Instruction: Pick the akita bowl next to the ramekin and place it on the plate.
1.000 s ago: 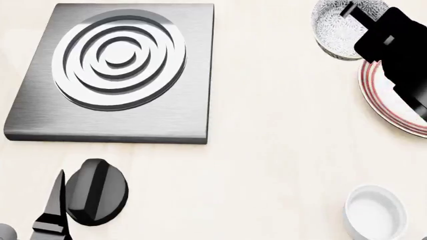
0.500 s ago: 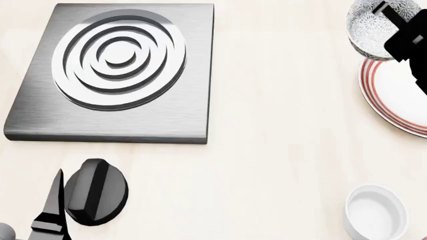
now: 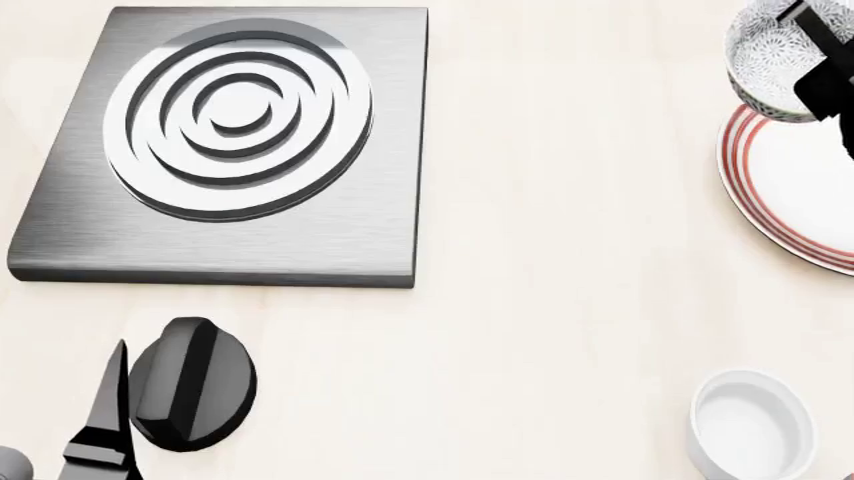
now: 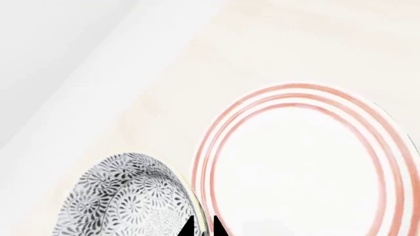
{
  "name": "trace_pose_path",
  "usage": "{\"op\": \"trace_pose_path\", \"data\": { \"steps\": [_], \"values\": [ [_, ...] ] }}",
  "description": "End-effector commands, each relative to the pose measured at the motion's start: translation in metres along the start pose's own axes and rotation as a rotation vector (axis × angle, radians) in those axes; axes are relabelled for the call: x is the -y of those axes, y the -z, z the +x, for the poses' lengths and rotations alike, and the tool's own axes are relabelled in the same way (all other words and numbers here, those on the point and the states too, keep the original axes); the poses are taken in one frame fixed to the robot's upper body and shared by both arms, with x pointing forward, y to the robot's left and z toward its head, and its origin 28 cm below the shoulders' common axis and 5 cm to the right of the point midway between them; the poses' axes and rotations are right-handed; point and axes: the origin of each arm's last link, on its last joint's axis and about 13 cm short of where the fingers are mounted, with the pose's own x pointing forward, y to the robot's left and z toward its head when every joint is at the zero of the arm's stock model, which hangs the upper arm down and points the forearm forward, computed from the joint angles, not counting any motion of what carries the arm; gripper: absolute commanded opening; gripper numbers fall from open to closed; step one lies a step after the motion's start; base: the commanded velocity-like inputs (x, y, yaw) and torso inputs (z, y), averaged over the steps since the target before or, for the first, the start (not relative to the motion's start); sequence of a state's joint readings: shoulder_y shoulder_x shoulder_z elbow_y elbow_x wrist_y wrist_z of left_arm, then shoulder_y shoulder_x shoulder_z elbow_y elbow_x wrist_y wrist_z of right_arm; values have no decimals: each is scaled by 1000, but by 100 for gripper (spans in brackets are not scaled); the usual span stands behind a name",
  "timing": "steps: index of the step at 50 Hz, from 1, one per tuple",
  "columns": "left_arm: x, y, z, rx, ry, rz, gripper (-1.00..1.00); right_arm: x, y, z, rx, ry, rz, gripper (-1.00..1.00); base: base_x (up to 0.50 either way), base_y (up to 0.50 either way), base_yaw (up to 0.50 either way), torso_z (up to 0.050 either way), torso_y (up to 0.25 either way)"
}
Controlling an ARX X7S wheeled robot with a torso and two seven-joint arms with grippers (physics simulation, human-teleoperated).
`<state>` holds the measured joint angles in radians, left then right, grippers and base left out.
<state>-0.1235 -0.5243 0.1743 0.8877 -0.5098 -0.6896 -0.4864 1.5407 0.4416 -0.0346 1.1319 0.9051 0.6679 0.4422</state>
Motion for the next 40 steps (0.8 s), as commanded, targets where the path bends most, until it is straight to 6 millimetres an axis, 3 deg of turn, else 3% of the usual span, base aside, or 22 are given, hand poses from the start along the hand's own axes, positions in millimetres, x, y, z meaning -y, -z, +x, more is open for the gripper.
{"op": "trace_pose_path", "data": {
  "steps": [1, 24, 40],
  "values": [
    [0, 0, 0, 0, 2, 2, 100, -3, -8, 3, 24, 12, 31, -100, 0, 0, 0, 0, 0],
    [1, 0, 1, 2, 6, 8, 100, 11, -12, 3, 1, 115, 58, -100, 0, 0, 0, 0, 0],
    [2, -1, 1, 0, 12, 12, 100, 8, -14, 5, 65, 145, 83, -100, 0, 0, 0, 0, 0]
  ]
}}
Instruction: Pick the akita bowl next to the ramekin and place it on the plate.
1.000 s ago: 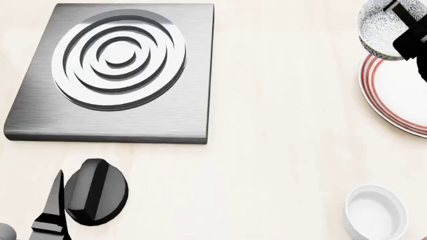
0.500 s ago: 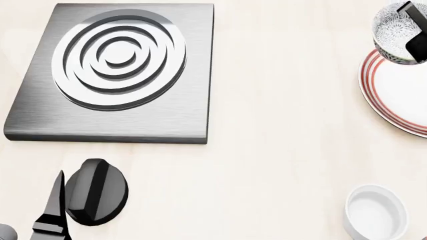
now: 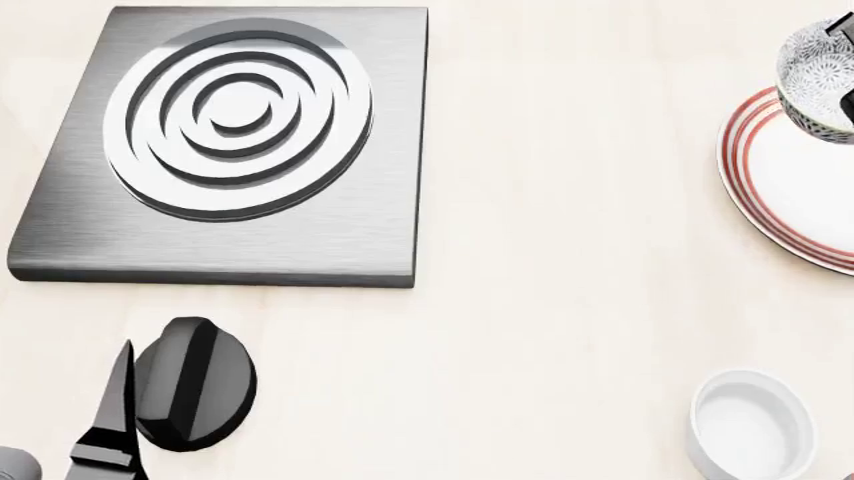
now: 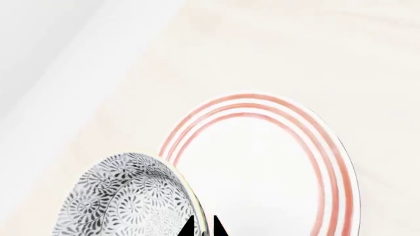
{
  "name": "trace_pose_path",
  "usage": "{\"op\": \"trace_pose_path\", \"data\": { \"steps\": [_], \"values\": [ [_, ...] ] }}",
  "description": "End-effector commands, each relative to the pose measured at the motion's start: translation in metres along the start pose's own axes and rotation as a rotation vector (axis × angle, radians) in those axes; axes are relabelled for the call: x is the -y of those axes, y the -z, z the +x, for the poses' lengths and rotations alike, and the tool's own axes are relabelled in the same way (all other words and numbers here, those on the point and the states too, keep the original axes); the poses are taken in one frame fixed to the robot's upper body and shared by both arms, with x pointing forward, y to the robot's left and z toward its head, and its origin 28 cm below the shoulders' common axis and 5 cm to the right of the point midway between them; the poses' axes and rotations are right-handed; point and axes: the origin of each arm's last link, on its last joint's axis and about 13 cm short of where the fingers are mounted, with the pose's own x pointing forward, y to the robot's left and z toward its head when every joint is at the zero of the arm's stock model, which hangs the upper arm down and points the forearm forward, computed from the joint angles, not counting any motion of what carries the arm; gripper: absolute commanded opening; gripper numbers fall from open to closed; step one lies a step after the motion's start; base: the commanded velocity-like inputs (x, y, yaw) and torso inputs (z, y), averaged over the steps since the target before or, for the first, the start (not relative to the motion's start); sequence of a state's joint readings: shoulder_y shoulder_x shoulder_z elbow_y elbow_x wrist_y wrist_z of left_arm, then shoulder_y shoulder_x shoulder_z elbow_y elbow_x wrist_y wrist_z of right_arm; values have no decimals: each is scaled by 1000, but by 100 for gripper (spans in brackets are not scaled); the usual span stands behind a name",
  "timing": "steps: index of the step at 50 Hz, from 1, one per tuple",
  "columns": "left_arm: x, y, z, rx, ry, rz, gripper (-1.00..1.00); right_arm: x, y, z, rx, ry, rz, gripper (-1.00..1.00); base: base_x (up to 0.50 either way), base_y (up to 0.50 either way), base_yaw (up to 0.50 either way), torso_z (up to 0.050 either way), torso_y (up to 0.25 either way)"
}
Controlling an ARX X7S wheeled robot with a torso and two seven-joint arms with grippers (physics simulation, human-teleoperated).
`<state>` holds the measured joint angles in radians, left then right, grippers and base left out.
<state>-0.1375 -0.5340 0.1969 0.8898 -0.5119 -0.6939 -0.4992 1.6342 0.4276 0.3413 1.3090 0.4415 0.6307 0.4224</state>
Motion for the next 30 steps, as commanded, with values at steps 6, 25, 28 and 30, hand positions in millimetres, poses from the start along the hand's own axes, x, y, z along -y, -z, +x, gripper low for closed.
{"op": "trace_pose_path", "data": {
  "steps": [6, 25, 28, 30],
  "values": [
    [0, 1, 0, -4, 3, 2, 100, -2, -2, 3, 67, 33, 48, -100, 0, 0, 0, 0, 2],
    [0, 2, -1, -3, 8, 10, 100, -1, 6, 7, 67, 9, 61, -100, 0, 0, 0, 0, 0],
    [0, 2, -1, 1, 5, 10, 100, -1, 9, 9, 66, 5, 58, -100, 0, 0, 0, 0, 0],
    [-1, 1, -1, 2, 5, 10, 100, -1, 12, 10, 67, 3, 57, -100, 0, 0, 0, 0, 0]
  ]
}}
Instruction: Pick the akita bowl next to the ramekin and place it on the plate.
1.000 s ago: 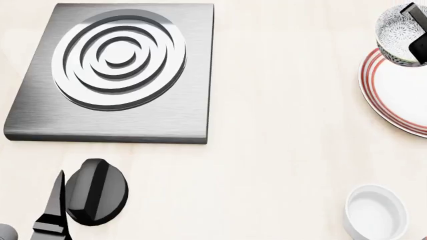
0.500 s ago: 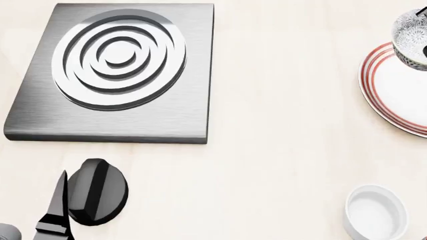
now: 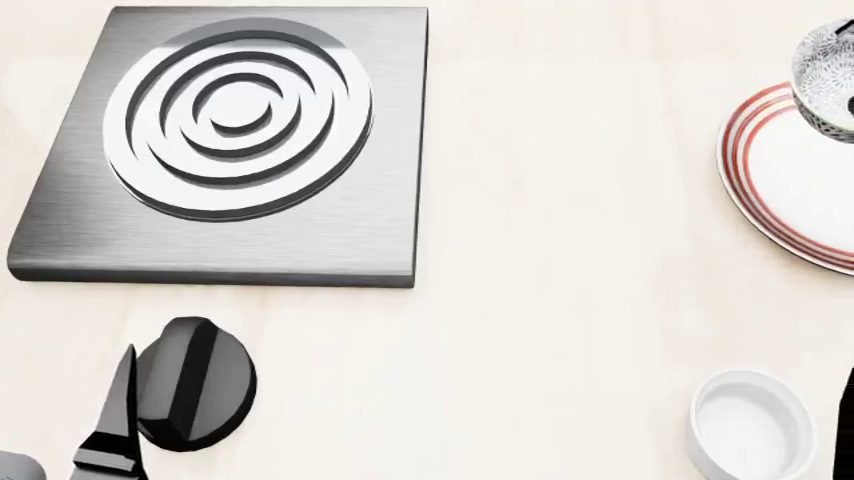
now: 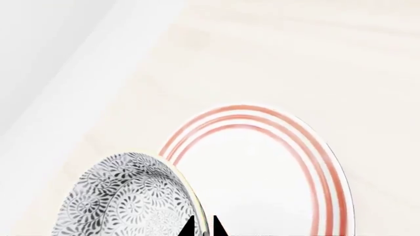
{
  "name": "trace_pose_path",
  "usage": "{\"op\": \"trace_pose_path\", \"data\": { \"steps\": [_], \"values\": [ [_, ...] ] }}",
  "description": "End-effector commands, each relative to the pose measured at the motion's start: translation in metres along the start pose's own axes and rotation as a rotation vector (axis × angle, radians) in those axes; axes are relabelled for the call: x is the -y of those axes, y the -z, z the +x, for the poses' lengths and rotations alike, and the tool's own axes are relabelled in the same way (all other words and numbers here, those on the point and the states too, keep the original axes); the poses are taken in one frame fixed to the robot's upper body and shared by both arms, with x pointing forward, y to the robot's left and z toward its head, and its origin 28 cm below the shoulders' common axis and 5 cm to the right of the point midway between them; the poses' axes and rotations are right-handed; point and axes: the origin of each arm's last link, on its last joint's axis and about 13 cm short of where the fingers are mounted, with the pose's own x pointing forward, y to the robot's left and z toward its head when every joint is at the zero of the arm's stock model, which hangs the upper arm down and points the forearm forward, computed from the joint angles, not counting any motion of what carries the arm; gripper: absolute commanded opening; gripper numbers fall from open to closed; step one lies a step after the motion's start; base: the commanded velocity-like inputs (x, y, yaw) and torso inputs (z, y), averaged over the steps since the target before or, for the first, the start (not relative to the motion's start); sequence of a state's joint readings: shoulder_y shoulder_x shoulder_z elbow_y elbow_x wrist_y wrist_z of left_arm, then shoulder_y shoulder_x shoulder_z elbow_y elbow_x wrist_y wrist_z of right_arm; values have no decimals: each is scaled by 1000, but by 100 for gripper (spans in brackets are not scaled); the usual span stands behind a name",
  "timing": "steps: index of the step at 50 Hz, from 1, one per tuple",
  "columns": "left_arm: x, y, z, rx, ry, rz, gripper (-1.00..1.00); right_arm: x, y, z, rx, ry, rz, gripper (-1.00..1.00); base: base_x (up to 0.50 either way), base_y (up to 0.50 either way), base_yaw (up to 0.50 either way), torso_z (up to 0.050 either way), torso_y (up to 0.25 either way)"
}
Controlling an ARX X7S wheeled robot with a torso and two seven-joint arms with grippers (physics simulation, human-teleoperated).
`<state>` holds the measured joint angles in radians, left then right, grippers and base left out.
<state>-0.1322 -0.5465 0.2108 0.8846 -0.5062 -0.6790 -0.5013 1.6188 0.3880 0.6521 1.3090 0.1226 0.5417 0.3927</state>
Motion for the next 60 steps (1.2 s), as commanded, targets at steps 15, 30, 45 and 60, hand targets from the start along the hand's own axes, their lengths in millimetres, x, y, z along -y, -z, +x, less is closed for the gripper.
{"op": "trace_pose_path", "data": {
  "steps": [15, 30, 45, 60],
  "values": [
    [-2, 0, -1, 4, -5, 2, 100, 3, 12, 6, 7, -24, 19, -100, 0, 0, 0, 0, 1],
    [-3, 3, -2, -1, -7, 6, 100, 4, 19, 10, 30, -24, 39, -100, 0, 0, 0, 0, 1],
    [-3, 2, -2, 0, -8, 9, 100, 9, 21, 13, 36, 16, 47, -100, 0, 0, 0, 0, 0],
    [-4, 1, -2, -1, -10, 8, 100, 13, 26, 16, 34, 39, 45, -100, 0, 0, 0, 1, 1]
  ]
}}
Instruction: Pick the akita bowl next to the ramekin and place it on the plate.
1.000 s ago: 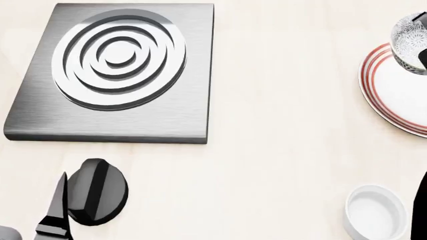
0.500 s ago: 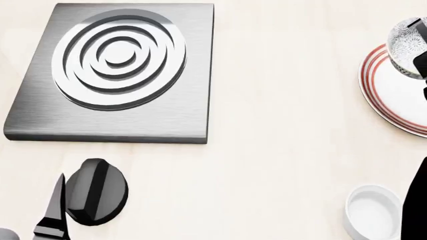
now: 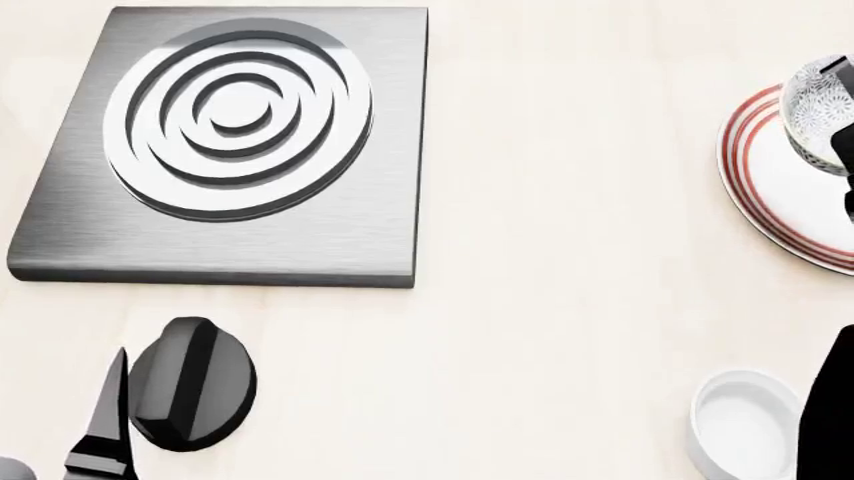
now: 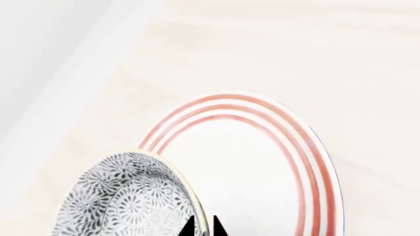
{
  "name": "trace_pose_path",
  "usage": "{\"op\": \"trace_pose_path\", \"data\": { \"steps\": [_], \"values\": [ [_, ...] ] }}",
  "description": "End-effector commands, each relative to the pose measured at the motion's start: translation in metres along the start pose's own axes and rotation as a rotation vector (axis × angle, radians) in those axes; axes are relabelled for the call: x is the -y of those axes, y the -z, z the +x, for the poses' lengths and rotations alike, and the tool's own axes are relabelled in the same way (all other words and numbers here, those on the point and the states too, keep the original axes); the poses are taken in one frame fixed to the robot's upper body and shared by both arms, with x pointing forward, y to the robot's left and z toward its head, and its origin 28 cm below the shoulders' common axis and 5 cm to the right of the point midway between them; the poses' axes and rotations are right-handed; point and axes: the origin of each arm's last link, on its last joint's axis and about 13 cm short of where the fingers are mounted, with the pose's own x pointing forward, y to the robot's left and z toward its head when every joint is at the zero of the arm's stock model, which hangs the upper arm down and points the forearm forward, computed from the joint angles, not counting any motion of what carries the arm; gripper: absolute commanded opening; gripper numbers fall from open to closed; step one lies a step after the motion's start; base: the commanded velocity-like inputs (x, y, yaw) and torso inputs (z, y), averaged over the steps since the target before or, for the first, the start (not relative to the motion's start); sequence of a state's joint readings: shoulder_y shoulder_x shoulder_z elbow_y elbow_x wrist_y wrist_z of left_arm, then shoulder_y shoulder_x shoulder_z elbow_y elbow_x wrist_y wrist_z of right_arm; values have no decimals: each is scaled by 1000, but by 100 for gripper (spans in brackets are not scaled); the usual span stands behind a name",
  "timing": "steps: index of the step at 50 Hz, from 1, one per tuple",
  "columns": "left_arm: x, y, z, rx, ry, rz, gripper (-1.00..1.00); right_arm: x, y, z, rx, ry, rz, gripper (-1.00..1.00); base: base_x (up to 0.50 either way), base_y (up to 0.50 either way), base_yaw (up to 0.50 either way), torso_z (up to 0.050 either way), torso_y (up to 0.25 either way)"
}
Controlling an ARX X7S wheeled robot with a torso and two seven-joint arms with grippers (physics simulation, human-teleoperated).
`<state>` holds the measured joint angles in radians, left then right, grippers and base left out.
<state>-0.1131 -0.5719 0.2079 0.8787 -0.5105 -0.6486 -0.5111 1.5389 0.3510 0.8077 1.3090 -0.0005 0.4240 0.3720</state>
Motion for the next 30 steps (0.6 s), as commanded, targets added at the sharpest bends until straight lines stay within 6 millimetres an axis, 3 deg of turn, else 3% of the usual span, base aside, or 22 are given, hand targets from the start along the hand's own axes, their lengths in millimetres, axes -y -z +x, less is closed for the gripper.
{"op": "trace_pose_path", "data": {
  "steps": [1, 30],
  "values": [
    [0, 0, 0, -1, 0, 1, 100, 2, 1, 1, 2, 6, 8, -100, 0, 0, 0, 0, 0],
    [0, 2, 0, -6, -1, 1, 100, 10, 12, 6, -20, 39, 4, -100, 0, 0, 0, 0, 0]
  ]
}}
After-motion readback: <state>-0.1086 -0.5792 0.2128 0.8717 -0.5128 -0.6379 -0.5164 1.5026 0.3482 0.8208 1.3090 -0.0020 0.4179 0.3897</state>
